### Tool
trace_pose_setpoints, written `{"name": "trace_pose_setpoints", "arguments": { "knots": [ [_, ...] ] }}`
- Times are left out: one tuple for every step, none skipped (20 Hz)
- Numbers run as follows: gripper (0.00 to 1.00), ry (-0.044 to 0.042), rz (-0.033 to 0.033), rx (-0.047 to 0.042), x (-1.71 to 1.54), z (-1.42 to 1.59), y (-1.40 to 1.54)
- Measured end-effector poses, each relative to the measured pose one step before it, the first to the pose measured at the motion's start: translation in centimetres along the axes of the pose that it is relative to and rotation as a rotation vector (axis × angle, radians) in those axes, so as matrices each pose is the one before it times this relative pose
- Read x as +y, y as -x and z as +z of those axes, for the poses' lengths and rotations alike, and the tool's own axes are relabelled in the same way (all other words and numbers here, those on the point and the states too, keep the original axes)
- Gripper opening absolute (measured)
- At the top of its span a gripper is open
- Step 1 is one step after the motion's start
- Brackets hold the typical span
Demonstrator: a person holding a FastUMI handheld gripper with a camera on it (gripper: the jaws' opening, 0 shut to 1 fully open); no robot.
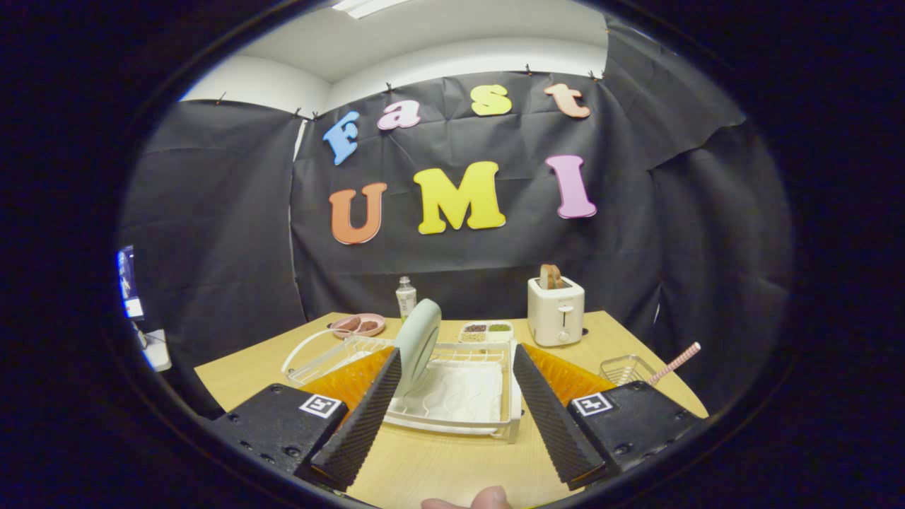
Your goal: Take the plate from the dish rack, then take the spoon from the basket and place it into the plate.
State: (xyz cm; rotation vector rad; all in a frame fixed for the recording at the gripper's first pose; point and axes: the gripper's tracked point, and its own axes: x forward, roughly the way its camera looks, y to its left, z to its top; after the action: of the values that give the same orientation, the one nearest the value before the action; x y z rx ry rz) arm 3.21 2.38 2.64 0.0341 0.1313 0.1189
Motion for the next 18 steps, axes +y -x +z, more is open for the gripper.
{"name": "trace_pose_setpoints", "arguments": {
  "knots": [
    [1.0, -0.00575, 0.00755, 0.00985, 0.096, 0.868, -0.449],
    [1.0, -0.0074, 0.01376, 0.01323, 0.363, 1.085, -0.493],
    [1.0, -0.00713, 0.01936, 0.01615, 0.501, 1.193, -0.512],
    [1.0, -0.01591, 0.01186, 0.02115, 0.311, 1.395, -0.68],
    [1.0, -0.0072, -0.00074, 0.02205, -0.019, 1.228, -0.617],
    [1.0, -0.00095, -0.00485, 0.02044, 0.202, 1.408, -0.71],
    [1.0, 0.00253, 0.00067, 0.0194, 0.345, 1.144, -0.765],
    [1.0, 0.01299, 0.00679, 0.02465, 0.487, 1.088, -0.933],
    [1.0, 0.00818, 0.00148, 0.03149, 0.337, 0.694, -0.937],
    [1.0, 0.00202, 0.00106, 0.0358, 0.371, 0.545, -1.028],
    [1.0, 0.0042, 0.00517, 0.04483, 0.55, 0.167, -1.078],
    [1.0, 0.0067, 0.01205, 0.04379, 0.696, 0.02, -1.077],
    [1.0, 0.0128, 0.00292, 0.05174, 0.392, -0.369, -1.003],
    [1.0, 0.00529, 0.00421, 0.04714, 0.405, -0.214, -0.984],
    [1.0, 0.00091, 0.00249, 0.03885, 0.263, -0.192, -0.98],
    [1.0, -0.0058, -0.00021, 0.03871, 0.037, -0.358, -0.889],
    [1.0, -0.01274, -0.00577, 0.03579, 0.058, -0.186, -1.088],
    [1.0, -0.01119, -0.00208, 0.02256, -0.048, -0.105, -0.733]
  ]
}}
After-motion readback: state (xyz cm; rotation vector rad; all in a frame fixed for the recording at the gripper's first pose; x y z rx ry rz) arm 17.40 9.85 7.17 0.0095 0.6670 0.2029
